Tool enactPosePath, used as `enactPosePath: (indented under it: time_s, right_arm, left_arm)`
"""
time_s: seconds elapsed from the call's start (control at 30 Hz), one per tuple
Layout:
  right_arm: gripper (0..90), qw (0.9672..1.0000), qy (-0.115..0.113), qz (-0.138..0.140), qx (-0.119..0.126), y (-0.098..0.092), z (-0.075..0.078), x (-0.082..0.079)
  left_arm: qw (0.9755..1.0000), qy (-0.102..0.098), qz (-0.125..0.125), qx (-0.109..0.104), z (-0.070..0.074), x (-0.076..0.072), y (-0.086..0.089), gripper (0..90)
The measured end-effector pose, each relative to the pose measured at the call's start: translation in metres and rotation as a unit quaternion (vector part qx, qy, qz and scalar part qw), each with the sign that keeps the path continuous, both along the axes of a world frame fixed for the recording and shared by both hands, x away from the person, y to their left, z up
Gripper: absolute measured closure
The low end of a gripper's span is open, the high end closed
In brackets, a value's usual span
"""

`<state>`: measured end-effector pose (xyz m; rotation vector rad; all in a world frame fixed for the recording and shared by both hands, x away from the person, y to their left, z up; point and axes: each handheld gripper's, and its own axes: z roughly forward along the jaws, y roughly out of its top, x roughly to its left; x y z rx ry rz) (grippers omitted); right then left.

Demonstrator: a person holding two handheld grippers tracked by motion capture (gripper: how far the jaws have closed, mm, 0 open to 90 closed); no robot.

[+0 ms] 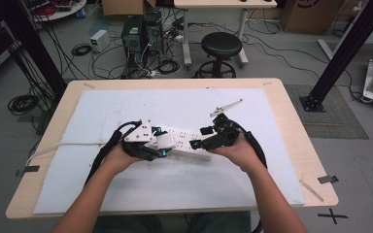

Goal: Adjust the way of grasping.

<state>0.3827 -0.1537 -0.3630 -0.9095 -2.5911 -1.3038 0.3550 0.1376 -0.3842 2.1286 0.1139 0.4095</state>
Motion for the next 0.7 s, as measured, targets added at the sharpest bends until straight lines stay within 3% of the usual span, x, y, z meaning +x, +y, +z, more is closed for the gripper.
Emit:
enactPosePath:
  time_s: [0.2, 0.7]
  right_arm:
    - [16.7, 0.9987, 0.041, 0.012, 0.027, 0.01, -0.009, 0.0]
    - [16.8, 0.9949, 0.083, 0.02, 0.054, 0.019, -0.021, 0.002]
  left_arm:
    - [0.9996, -0.01, -0.02, -0.014, -0.006, -0.007, -0.01, 42.5]
    - [0.9989, -0.026, -0.026, -0.027, -0.008, -0.013, -0.02, 42.5]
